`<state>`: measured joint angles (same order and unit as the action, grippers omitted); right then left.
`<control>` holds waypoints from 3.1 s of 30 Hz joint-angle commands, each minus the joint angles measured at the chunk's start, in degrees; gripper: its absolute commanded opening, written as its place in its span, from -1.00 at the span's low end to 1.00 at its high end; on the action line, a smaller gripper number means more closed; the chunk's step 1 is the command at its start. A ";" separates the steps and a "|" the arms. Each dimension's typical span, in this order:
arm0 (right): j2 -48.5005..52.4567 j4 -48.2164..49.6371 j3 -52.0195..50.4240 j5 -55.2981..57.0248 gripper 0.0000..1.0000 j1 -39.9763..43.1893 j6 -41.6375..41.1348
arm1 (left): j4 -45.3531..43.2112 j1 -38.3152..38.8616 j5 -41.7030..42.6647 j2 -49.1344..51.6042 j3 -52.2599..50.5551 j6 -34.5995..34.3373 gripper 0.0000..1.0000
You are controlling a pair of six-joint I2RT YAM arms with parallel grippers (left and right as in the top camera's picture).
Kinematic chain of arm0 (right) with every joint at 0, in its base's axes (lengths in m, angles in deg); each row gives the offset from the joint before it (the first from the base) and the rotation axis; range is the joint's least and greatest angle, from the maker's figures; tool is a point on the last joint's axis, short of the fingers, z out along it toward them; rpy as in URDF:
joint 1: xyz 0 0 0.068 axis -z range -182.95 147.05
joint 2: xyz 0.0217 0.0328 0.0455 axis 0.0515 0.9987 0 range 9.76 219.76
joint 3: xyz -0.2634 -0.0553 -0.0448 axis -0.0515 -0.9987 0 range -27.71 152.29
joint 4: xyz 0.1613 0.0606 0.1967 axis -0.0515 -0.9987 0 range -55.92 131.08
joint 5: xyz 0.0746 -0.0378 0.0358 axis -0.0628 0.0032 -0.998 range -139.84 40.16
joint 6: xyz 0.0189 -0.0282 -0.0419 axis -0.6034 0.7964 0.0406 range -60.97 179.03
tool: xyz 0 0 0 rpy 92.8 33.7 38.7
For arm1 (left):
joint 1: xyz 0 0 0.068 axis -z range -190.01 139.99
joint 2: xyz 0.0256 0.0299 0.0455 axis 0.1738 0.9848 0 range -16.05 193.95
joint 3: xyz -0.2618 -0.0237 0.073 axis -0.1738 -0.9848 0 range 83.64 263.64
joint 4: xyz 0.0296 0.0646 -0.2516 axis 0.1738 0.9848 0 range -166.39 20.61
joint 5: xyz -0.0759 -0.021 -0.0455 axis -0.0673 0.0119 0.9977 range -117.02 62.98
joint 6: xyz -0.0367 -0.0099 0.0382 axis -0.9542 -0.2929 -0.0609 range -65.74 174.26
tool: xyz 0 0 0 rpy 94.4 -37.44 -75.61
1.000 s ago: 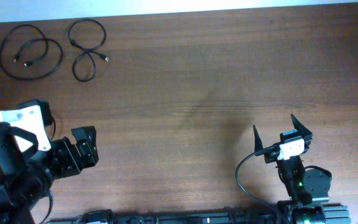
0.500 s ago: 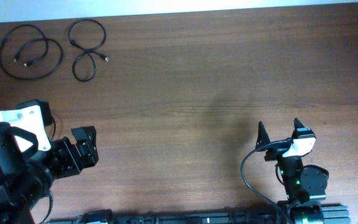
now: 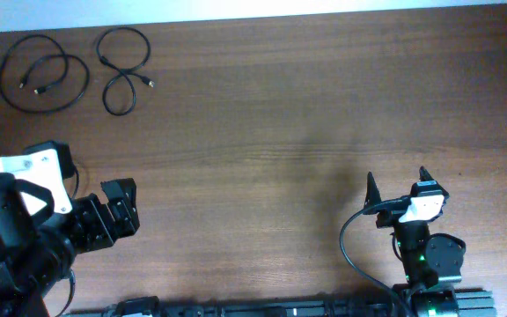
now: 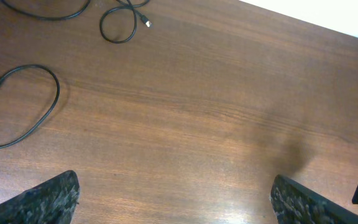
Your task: Untangle cables
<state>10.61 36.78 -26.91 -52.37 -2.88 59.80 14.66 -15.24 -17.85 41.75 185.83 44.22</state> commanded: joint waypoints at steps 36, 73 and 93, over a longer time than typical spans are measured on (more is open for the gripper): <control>-0.59 -0.17 -0.48 0.81 0.97 0.31 1.36 | 2.36 0.66 0.90 0.11 -0.98 -0.17 0.97; -0.59 -0.17 -0.48 0.81 0.97 0.31 1.36 | -52.48 6.21 -7.13 -40.92 -69.72 4.13 0.97; -0.59 -0.20 -0.48 0.81 0.97 0.33 1.36 | -86.60 6.21 -8.31 -56.78 -96.78 5.44 0.97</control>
<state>10.61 36.80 -26.91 -52.19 -2.88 60.85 -70.67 -9.17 -25.59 -12.74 91.28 48.48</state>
